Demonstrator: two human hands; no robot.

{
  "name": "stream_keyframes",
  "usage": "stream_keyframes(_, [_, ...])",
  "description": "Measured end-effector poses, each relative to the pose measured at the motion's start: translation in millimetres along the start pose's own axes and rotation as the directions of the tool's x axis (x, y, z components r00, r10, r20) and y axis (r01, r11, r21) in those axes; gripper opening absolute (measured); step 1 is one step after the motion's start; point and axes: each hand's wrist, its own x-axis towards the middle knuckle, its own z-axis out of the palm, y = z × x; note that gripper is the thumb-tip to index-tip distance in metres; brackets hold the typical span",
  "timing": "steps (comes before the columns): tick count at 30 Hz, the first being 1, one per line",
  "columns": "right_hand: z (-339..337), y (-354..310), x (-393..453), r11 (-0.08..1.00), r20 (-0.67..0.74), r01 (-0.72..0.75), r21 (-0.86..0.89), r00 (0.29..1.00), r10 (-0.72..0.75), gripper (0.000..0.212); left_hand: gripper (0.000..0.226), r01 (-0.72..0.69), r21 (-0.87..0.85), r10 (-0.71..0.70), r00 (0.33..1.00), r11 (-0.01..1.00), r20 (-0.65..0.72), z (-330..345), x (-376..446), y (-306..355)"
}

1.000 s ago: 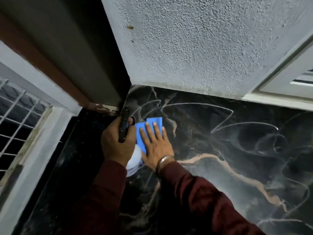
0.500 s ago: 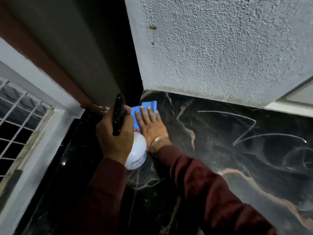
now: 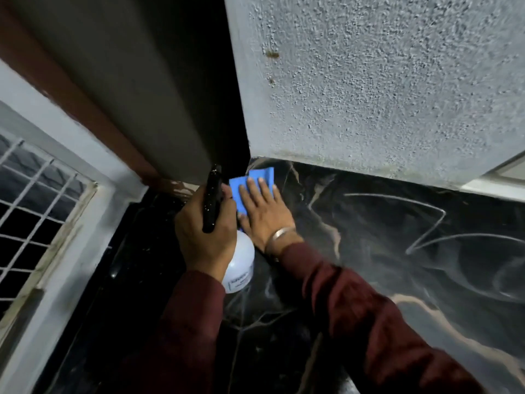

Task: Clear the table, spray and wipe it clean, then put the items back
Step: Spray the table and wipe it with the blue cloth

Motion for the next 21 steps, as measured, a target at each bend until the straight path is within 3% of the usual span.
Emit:
stream_keyframes(2, [3.3, 18.8, -28.0, 0.998, 0.008, 0.059, -0.012, 0.998, -0.059, 0.062, 0.026, 0.015, -0.008, -0.014, 1.000, 1.000, 0.018, 6.4, 0.4, -0.6])
stream_keyframes(3, [2.3, 36.0, -37.9, 1.000, 0.015, 0.015, -0.003, 1.000, -0.015, 0.064, 0.026, 0.025, -0.010, -0.024, 0.999, 1.000, 0.024, 12.4, -1.1, 1.8])
stream_keyframes(8, [-8.6, 123.3, -63.9, 0.934, -0.035, -0.356, 0.043, 0.933, 0.357, 0.070, 0.017, 0.045, -0.027, -0.042, 0.996, 0.999, 0.078, 42.0, -12.1, 24.0])
stream_keyframes(12, [-5.2, 177.6, -102.7, 0.783, -0.076, -0.614, 0.104, 0.780, 0.621, 0.063, 0.025, 0.023, -0.037, -0.017, 0.985, 0.999, 0.173, 60.4, -21.1, 35.2])
stream_keyframes(15, [-4.8, 171.9, -95.1, 0.643, -0.071, -0.745, 0.175, 0.642, 0.763, 0.063, 0.026, -0.056, -0.008, 0.056, 0.977, 0.998, 0.207, 69.9, -28.4, 40.3])
stream_keyframes(16, [-7.2, 160.1, -84.1, 0.645, -0.077, -0.739, 0.194, 0.644, 0.761, 0.063, 0.026, -0.074, -0.005, 0.074, 0.975, 0.997, 0.209, 72.3, -30.8, 39.9])
stream_keyframes(17, [-9.3, 144.4, -71.9, 0.691, -0.086, -0.696, 0.196, 0.690, 0.719, 0.063, 0.026, -0.086, -0.001, 0.084, 0.975, 0.996, 0.206, 73.0, -31.9, 38.2])
stream_keyframes(19, [-7.9, 110.1, -56.7, 0.847, -0.091, -0.511, 0.149, 0.845, 0.526, 0.067, 0.029, -0.102, 0.005, 0.099, 0.976, 0.995, 0.195, 76.4, -34.4, 33.5])
stream_keyframes(21, [-3.8, 84.2, -65.1, 0.949, -0.044, -0.294, 0.112, 0.953, 0.300, 0.070, 0.031, -0.117, 0.014, 0.112, 0.974, 0.993, 0.195, 81.6, -37.7, 30.7])
